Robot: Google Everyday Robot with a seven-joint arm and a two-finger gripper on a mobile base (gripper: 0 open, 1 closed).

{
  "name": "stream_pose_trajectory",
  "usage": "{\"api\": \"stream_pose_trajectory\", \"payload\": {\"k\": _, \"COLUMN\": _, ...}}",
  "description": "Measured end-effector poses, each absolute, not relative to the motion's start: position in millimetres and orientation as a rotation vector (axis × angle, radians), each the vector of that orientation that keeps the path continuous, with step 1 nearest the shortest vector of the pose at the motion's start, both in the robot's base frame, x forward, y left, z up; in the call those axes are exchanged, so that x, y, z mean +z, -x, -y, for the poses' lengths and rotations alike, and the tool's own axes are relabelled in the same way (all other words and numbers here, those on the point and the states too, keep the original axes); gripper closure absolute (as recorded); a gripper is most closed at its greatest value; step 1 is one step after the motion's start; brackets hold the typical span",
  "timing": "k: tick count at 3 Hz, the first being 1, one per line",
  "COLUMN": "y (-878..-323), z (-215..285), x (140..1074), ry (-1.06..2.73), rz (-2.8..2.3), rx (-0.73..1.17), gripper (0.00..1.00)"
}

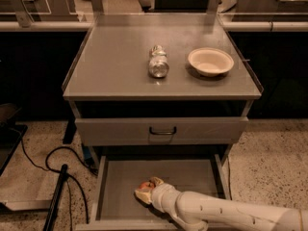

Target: Place apple into middle drawer

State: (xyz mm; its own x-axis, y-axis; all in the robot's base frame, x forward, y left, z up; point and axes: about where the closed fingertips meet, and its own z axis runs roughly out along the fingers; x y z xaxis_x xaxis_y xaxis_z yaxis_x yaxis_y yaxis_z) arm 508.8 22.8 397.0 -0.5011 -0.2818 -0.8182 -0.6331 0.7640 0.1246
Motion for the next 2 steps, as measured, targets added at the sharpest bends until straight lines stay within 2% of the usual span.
{"api": "stream_pose_trajectory", "payload": {"k": 2, "y": -497.8, "z": -27.8, "x": 393.9, "ry": 0.680, "rz": -2.114, "rx": 0.556, "gripper": 1.00}}
